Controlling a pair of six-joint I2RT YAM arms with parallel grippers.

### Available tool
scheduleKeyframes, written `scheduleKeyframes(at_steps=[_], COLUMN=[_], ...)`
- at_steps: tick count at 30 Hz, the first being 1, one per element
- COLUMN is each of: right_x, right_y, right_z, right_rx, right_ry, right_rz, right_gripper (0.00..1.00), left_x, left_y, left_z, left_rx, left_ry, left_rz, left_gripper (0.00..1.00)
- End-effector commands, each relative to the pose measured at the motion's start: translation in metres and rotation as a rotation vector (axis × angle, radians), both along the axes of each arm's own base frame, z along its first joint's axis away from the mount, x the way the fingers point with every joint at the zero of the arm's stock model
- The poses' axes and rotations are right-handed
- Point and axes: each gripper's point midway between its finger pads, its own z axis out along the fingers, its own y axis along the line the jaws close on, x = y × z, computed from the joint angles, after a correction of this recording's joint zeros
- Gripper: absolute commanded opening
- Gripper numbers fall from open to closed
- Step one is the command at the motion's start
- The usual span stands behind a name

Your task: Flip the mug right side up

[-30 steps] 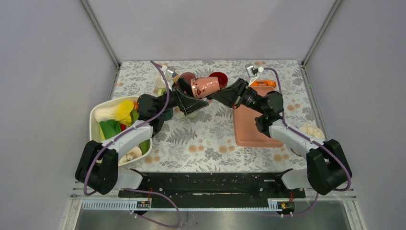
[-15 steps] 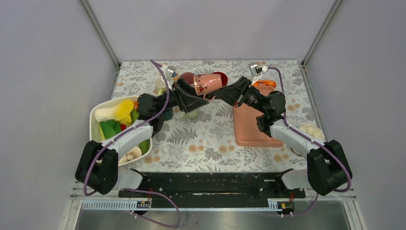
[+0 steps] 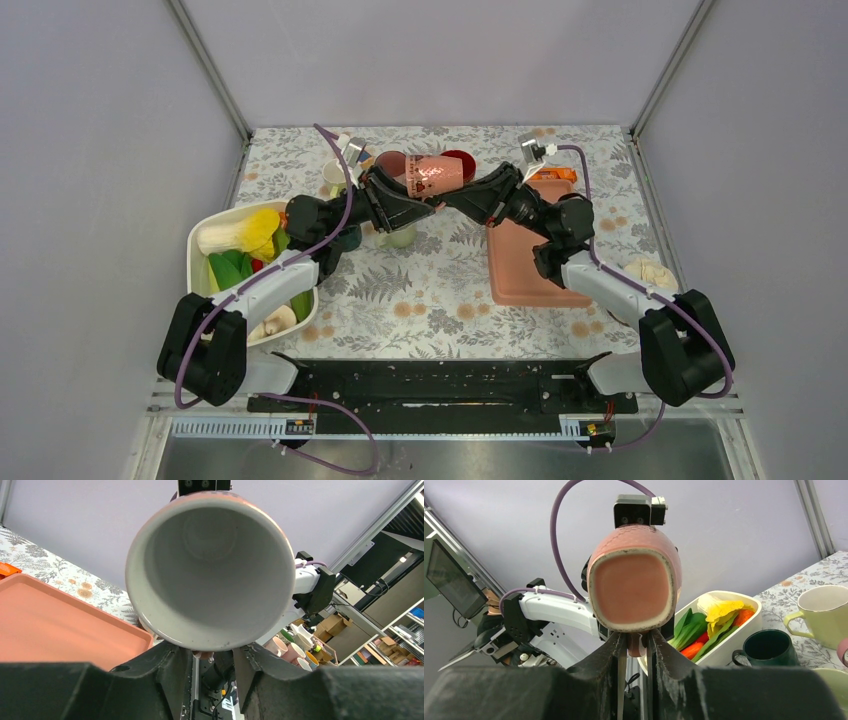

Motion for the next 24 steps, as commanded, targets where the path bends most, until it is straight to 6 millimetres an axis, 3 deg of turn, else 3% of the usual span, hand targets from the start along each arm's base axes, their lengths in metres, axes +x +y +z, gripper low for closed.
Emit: scheduleKeyframes(at_steps=[1, 6, 10, 12, 15, 21, 24], right_x=[-0.012, -0.015, -0.018, -0.019, -0.024, -0.028, -0.027], right_y=[0.005, 0.006, 0.007, 0.006, 0.005, -0.012, -0.025], right_z=[-0.002, -0.012, -0.013, -0.013, -0.013, -0.017, -0.021], right_rx=[-0.012, -0.043, -0.054, -0.061, -0.083, -0.177, -0.224], right_ry=[-0.077, -0.097, -0.121, -0.136, -0.169, -0.25, -0.28], right_rz=[0.005, -0.001, 0.004, 0.004, 0.014, 0.016, 0.0], right_gripper=[0.0, 0.0, 0.0, 0.03, 0.17, 0.66, 0.79], left_x=[-0.012, -0.007, -0.004, -0.001, 0.002, 0.006, 0.01], left_y=[0.003, 0.006, 0.007, 0.008, 0.013, 0.021, 0.024], left_z=[0.033, 0.033, 0.032, 0.031, 0.03, 0.028, 0.021], left_rx=[-0.062, -0.066, -0.056, -0.051, -0.045, 0.014, 0.063], left_ry=[-0.132, -0.12, -0.118, -0.117, -0.121, -0.174, -0.198], left_rz=[-0.012, 0.007, 0.024, 0.037, 0.06, 0.113, 0.144], left_gripper=[0.37, 0.23, 0.02, 0.0, 0.0, 0.0, 0.0])
